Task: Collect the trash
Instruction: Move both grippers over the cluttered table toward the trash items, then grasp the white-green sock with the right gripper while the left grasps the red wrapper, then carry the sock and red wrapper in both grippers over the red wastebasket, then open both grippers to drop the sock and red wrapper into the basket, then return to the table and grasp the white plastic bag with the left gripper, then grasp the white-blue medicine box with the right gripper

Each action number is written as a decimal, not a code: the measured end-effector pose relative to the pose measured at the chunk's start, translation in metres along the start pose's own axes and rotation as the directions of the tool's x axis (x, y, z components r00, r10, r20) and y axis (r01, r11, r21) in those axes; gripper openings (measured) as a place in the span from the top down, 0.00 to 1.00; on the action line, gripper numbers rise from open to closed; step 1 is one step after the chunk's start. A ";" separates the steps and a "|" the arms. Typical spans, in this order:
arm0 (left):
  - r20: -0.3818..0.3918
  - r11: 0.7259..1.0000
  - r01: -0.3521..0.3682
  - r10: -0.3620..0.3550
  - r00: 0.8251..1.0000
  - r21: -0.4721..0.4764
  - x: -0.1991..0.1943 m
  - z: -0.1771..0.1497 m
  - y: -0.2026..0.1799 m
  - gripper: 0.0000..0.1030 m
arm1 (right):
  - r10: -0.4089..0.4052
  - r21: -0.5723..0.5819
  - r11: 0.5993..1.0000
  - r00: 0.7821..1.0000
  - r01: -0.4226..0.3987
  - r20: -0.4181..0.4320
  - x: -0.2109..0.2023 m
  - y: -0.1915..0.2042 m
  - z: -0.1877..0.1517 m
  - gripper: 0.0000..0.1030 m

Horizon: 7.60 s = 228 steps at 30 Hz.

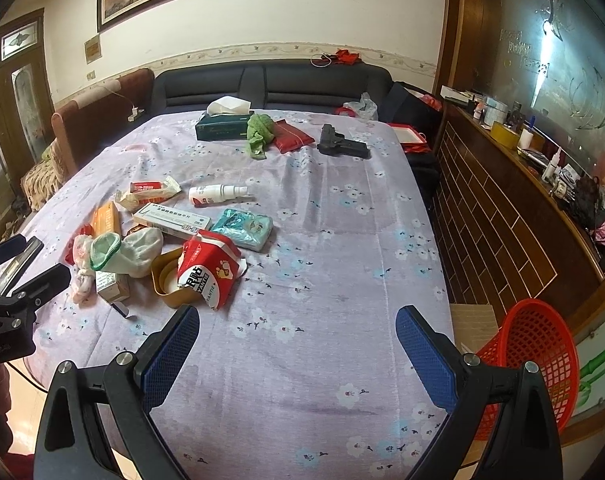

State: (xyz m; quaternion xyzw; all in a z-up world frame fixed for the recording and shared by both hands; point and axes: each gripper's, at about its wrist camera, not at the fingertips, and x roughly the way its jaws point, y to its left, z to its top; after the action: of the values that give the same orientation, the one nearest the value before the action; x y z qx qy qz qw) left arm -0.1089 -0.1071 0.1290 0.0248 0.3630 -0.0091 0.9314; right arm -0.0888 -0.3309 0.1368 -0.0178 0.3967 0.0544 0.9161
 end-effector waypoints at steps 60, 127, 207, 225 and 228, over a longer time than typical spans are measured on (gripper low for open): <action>-0.384 0.970 0.149 -0.215 0.898 -0.194 0.172 0.014 0.178 0.93 | 0.317 0.173 0.943 0.928 -0.286 -0.194 0.078 0.134 0.058 0.89; -0.456 0.562 0.736 -0.579 0.677 0.379 0.025 0.052 -0.412 0.83 | -0.088 0.775 0.631 0.995 0.016 0.051 -0.113 -0.314 -0.096 0.86; -0.337 0.982 0.138 -0.176 0.925 -0.132 0.109 -0.012 0.157 0.71 | 0.338 -0.068 0.921 0.873 -0.384 -0.351 0.112 0.189 0.034 0.42; -0.287 0.981 0.189 -0.192 0.938 -0.041 0.088 -0.013 0.109 0.71 | 0.240 -0.100 0.955 0.924 -0.280 -0.298 0.097 0.186 0.018 0.64; -0.281 0.976 0.217 -0.212 0.936 -0.013 0.086 -0.009 0.088 0.71 | 0.198 -0.089 0.969 0.942 -0.229 -0.270 0.084 0.168 0.016 0.64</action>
State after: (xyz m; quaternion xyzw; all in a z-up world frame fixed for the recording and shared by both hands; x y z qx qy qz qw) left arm -0.0482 -0.0190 0.0678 -0.0054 0.4920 -0.1102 0.8636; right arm -0.0391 -0.1555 0.0881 -0.0360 0.5087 0.1744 0.8424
